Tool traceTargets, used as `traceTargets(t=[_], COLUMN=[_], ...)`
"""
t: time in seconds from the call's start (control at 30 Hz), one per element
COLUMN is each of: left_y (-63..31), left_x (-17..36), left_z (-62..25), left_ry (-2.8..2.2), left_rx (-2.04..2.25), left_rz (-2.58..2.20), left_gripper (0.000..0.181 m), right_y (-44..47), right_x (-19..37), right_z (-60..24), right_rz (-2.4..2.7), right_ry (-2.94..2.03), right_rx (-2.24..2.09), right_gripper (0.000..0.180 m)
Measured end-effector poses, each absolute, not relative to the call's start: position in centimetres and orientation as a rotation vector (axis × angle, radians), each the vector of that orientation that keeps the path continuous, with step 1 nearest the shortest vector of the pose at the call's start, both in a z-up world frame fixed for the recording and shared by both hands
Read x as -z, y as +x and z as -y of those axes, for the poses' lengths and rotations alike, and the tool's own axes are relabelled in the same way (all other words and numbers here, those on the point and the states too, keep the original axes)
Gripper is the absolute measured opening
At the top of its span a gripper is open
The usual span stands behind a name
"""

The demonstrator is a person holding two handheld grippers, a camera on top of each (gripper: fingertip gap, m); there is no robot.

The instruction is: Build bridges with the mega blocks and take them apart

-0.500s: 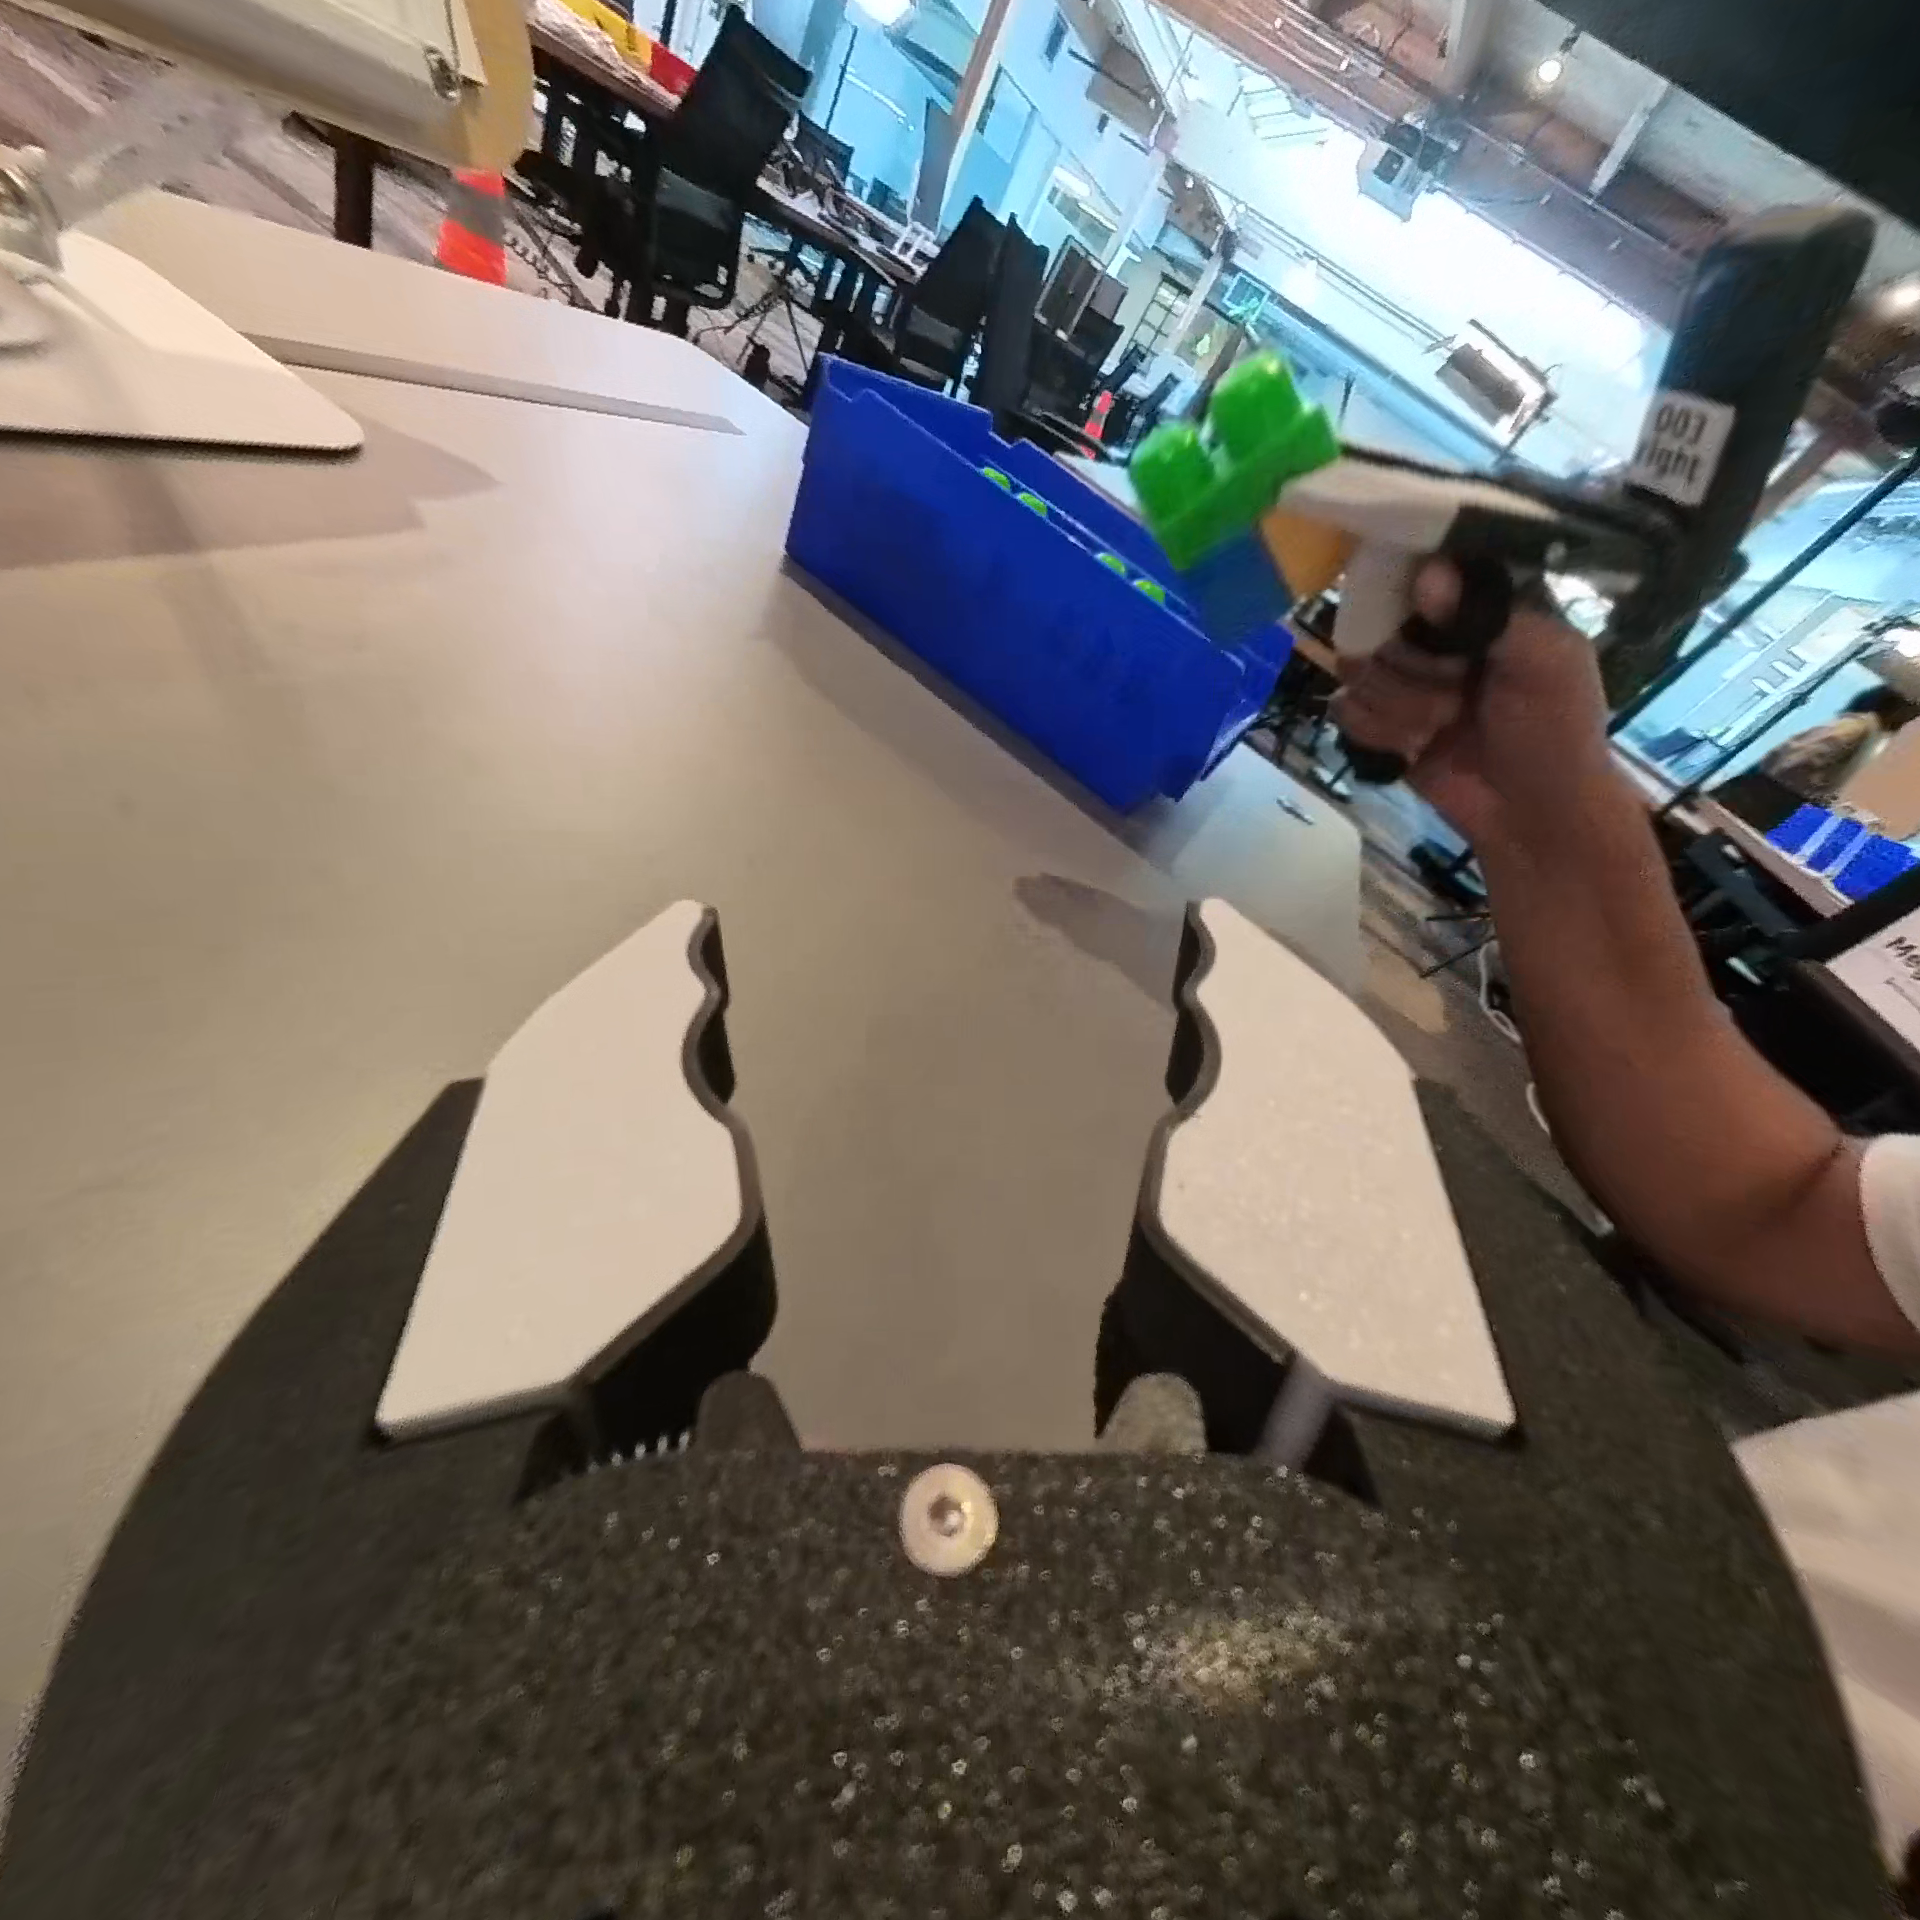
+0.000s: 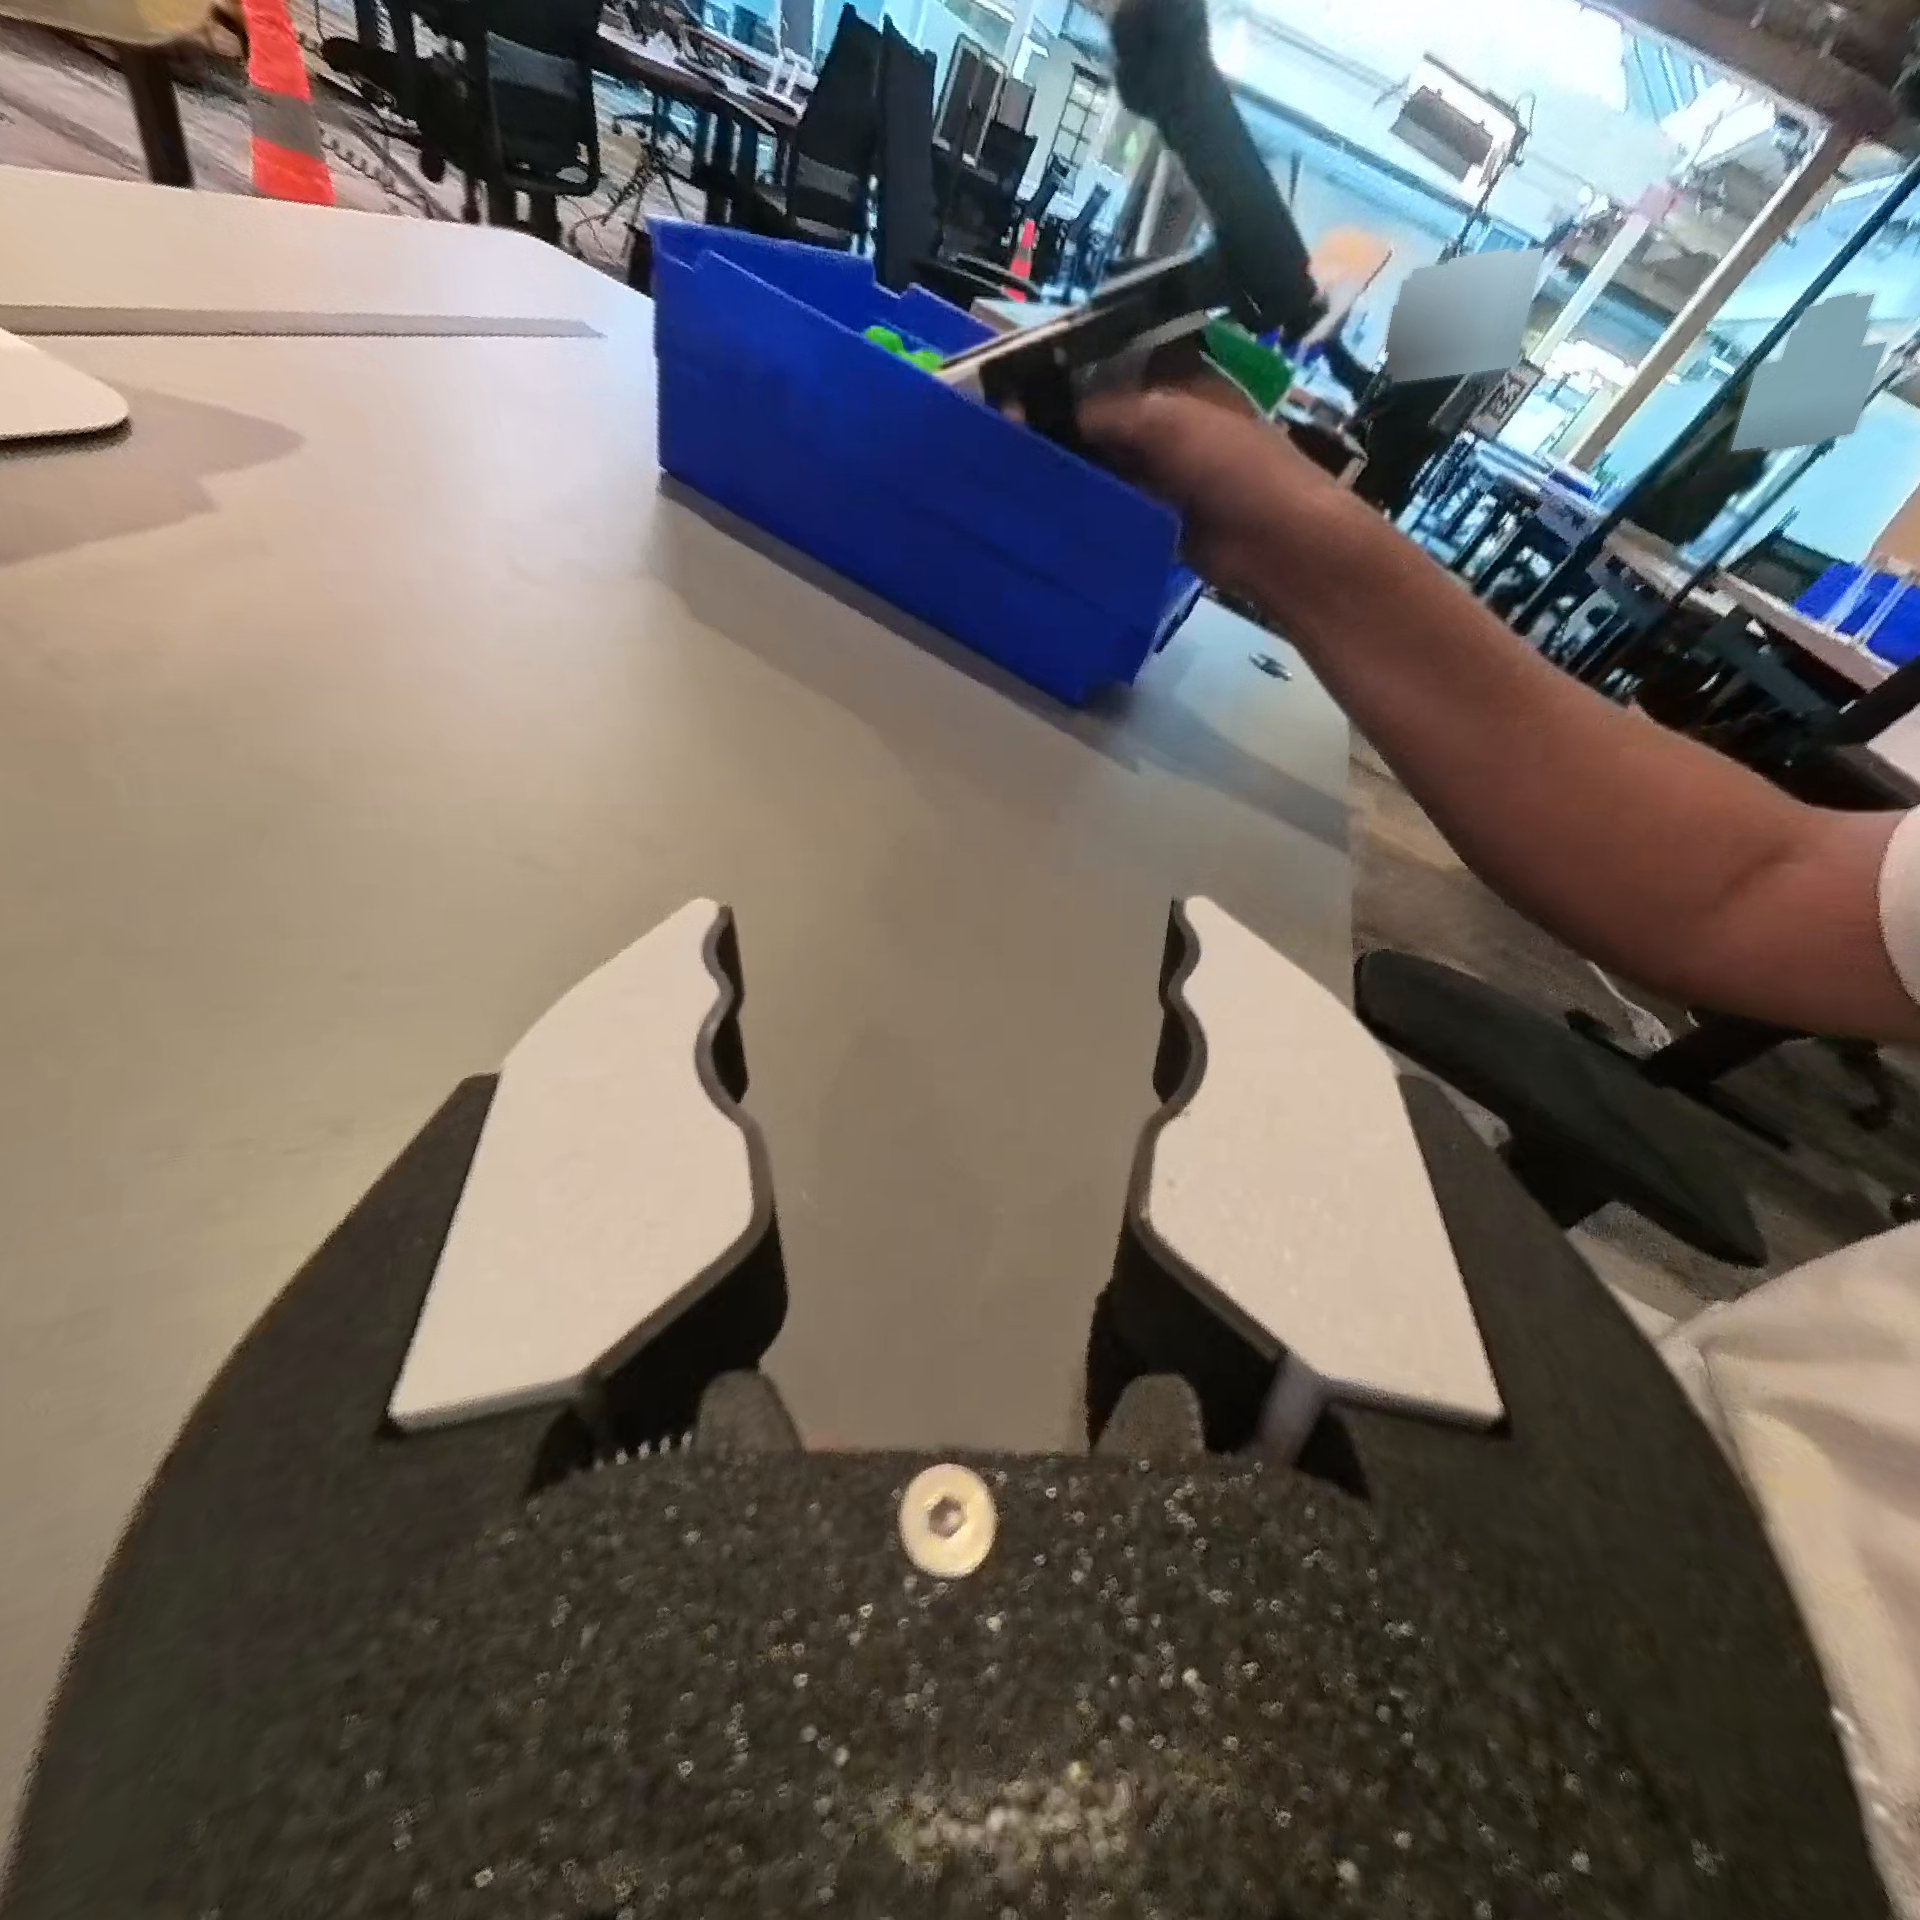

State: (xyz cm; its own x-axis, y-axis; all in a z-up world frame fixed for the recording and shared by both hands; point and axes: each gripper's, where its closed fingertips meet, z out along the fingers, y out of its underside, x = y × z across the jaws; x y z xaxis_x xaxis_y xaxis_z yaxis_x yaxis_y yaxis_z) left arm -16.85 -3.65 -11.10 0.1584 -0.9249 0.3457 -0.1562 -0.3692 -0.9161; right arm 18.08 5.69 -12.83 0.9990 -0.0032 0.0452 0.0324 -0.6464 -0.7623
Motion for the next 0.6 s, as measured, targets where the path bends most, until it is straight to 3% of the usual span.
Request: traceTargets(t=[0.37, 0.6], left_y=[-16.9, -16.9], left_x=[10.8, 10.7], left_z=[3.9, 3.8], left_ry=[-1.672, -1.671], left_rx=[1.350, 1.330], left_rz=[-1.032, -1.018], left_gripper=[0.075, 0.075], right_y=[18.6, 18.5], right_x=[15.5, 14.2], right_z=[-5.2, -4.3], right_rz=[0.008, -0.049], right_ry=[-2.423, -2.379], right_rx=[0.060, -0.006], right_gripper=[0.037, 0.043])
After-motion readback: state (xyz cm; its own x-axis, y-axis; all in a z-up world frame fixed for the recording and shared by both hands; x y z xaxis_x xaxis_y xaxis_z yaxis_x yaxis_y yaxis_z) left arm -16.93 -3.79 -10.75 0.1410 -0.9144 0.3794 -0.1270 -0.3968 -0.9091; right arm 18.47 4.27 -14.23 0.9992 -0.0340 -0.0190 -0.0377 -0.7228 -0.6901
